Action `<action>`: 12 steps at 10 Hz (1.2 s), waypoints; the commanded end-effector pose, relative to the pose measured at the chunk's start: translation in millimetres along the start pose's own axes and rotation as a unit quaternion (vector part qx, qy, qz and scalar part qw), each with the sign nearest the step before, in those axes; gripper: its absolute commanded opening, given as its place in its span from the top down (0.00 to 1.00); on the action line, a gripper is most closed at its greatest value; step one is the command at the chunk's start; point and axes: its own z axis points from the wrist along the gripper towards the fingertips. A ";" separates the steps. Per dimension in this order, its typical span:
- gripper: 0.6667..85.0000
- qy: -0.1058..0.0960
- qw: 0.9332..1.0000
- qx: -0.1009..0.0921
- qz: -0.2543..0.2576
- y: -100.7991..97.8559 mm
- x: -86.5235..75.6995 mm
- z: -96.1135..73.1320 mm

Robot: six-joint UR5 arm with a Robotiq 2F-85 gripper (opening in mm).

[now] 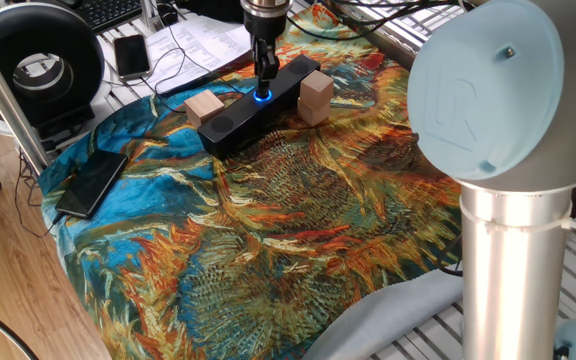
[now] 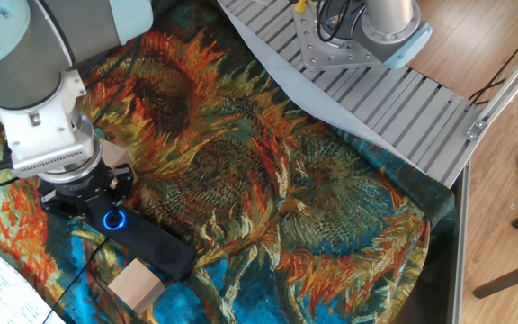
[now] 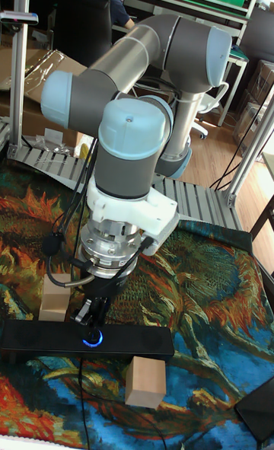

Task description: Turn the knob to decrease the volume of the speaker

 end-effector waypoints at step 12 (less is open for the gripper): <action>0.51 0.007 1.000 -0.020 -0.004 12.3 2.2 12.8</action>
